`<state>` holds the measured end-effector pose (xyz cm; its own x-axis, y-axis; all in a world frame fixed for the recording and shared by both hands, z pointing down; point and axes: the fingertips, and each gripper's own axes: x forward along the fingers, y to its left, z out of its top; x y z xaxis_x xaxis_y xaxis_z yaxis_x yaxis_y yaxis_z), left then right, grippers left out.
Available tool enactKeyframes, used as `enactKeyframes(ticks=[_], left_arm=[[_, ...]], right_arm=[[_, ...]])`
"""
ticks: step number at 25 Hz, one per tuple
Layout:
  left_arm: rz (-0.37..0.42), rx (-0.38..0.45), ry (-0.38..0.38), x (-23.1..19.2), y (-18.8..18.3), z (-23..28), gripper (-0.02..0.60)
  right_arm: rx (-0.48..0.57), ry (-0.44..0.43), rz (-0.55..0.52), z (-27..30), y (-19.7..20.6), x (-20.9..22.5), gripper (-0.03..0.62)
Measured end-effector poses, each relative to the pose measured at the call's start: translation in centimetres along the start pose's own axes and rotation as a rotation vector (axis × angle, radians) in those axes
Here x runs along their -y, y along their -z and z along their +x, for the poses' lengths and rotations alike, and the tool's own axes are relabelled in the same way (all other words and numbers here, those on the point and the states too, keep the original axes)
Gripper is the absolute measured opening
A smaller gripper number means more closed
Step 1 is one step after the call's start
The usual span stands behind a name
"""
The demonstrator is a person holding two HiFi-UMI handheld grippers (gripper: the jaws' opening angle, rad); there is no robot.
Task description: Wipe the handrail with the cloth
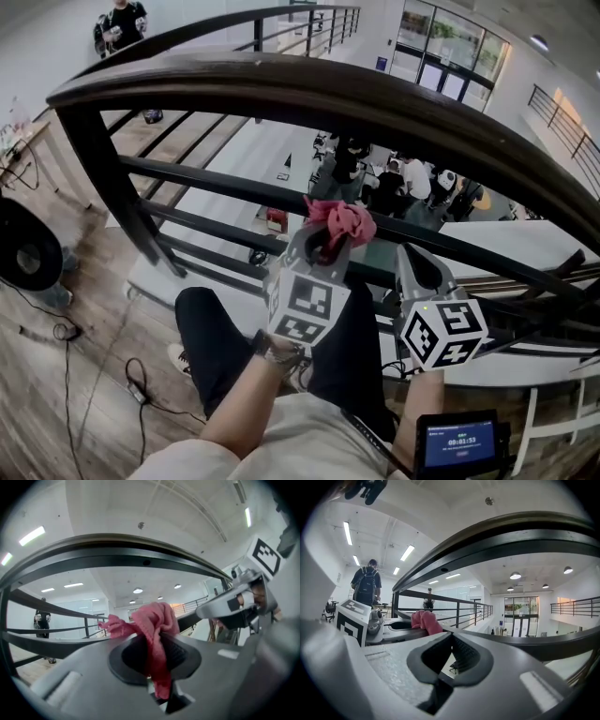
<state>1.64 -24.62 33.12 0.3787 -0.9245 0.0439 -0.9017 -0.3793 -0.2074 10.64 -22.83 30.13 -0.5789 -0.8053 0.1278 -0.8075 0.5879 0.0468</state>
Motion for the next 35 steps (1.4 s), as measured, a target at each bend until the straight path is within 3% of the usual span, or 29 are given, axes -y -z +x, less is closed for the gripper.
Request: enactKeyframes(ticks=[4, 13, 24, 35], left_arm=[[-0.006, 0.007, -0.029, -2.4, 0.6, -0.8, 0.069], [0.033, 0.022, 0.037, -3.9, 1.0, -1.9, 0.069], [0.023, 0.014, -0.002, -9.3, 1.8, -4.2, 0.069], [0.042, 0.034, -0.012, -13.4, 1.8, -6.2, 0.069]], right_arm=[[-0.005, 0.015, -0.004, 0.5, 0.1, -0.4, 0.003], [0.004, 0.049, -0.027, 2.8, -0.6, -3.1, 0.003], [0.032, 0.030, 0.005, 5.4, -1.7, -6.9, 0.003], [0.035, 0.035, -0.030, 7.7, -3.0, -10.1, 0.003]])
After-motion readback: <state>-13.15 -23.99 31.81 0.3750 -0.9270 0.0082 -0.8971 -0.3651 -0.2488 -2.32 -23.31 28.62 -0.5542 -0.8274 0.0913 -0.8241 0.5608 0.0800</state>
